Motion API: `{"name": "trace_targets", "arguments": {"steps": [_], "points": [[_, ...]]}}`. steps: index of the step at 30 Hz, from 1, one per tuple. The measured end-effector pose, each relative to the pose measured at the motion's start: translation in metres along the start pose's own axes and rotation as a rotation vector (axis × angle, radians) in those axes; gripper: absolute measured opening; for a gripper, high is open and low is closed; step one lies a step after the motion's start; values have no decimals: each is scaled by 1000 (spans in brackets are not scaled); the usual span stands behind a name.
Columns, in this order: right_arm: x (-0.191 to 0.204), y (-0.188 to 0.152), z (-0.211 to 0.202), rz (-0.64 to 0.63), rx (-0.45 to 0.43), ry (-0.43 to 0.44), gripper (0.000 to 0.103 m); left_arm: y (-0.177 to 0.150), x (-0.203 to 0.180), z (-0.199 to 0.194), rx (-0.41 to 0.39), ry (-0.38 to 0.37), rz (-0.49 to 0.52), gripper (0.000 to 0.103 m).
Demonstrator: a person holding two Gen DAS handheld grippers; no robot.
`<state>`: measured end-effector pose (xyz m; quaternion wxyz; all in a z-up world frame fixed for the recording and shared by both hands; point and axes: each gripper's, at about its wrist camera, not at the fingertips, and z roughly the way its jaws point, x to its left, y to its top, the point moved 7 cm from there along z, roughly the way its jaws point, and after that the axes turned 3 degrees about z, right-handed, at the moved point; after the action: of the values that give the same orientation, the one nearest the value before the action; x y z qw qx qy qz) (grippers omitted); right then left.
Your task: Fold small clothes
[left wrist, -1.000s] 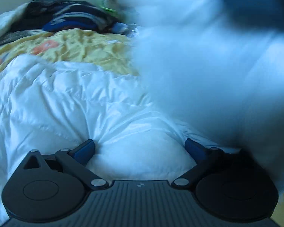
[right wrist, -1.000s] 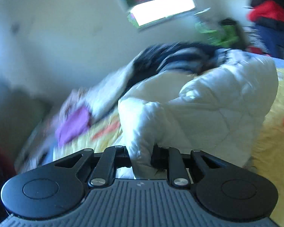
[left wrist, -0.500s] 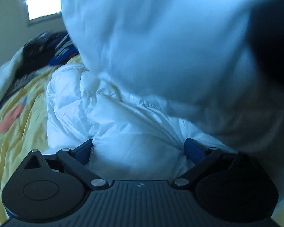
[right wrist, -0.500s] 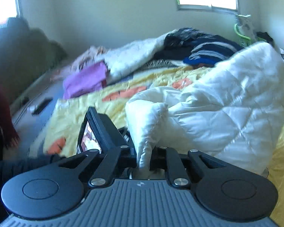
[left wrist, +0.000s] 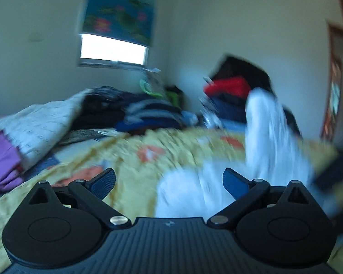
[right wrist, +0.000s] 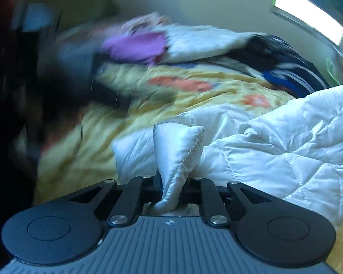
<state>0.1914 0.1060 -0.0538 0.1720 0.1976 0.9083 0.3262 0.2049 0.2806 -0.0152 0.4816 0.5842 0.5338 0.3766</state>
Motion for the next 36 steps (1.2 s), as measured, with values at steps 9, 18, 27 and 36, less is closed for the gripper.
{"name": "trace_targets", "arguments": {"steps": [9,18,27,36], "points": [[64,-22,54,-266,56,-138,31,66,-126,82,100,-424,128,101],[62,-22,69,-287,54,-126,31,3,-182,208,362,-115,545,103],[34,-13,-10,1,-204,8,32,-50,-139,238,353,-151,290,103],[-187,-26,-104,745,-417,44,71,-8,-122,178,251,-112,348,103]]}}
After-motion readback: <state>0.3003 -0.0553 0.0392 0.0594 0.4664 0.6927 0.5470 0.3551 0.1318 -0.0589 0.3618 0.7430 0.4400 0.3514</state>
